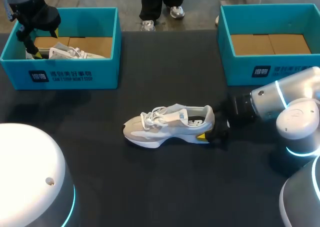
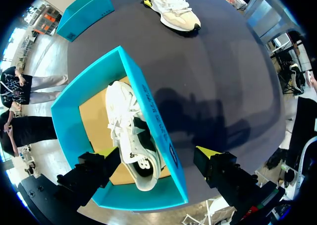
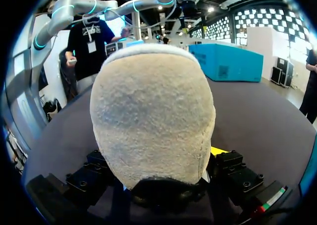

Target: Take the shoe out of the shoebox, open the shoe tongue, remove and reinsert the insole, then place the shoe into the shoebox

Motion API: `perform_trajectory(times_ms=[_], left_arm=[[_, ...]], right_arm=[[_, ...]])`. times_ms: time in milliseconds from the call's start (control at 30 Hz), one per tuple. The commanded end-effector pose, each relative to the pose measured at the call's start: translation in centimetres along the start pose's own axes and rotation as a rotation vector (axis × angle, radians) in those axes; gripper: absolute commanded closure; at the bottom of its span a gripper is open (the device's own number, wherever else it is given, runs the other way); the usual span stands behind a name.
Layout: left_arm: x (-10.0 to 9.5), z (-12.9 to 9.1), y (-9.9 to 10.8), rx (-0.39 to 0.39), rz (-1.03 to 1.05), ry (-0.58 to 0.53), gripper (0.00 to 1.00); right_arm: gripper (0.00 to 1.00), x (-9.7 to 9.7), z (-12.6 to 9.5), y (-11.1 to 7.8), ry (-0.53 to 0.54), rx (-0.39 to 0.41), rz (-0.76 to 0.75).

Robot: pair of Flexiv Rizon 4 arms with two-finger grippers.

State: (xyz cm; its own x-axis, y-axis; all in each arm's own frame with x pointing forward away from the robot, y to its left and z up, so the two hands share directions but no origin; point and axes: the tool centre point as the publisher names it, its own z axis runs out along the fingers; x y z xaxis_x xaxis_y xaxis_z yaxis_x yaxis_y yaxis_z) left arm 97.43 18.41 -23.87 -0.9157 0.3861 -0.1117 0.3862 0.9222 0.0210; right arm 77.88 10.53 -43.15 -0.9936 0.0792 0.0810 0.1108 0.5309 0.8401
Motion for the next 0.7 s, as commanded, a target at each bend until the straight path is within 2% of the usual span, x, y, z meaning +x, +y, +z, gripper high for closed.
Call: perform_trajectory(times_ms=[33, 233, 333, 467, 533, 700], left_arm=[[0.2, 0.0, 0.0, -0.002, 0.0, -0.003, 0.0], [0.2, 0.0, 0.0, -0.002, 0.0, -0.003, 0.0], [0.5, -0.6, -1.3, -0.045, -0.161, 0.034, 0.0], [1.2, -1.4, -2.5, -0.063, -0.408, 0.1, 0.0], [1.6, -1.7, -2.8, -0.097, -0.514, 0.093, 0.0], [3.0, -2.7, -3.3, -0.057, -0.739, 0.077, 0.0]], right_arm=[[1.0, 0.1, 1.2, -0.7, 0.001, 0.002, 0.0], [1.0, 0.1, 1.2, -0.7, 0.001, 0.002, 0.0], [1.0, 0.1, 1.2, -0.7, 0.001, 0.002, 0.0], [1.0, 0.1, 1.2, -0.7, 0.001, 0.002, 0.0], [1.0, 0.1, 1.2, -0.7, 0.001, 0.002, 0.0], [1.0, 0.1, 1.2, -0.7, 0.001, 0.002, 0.0]])
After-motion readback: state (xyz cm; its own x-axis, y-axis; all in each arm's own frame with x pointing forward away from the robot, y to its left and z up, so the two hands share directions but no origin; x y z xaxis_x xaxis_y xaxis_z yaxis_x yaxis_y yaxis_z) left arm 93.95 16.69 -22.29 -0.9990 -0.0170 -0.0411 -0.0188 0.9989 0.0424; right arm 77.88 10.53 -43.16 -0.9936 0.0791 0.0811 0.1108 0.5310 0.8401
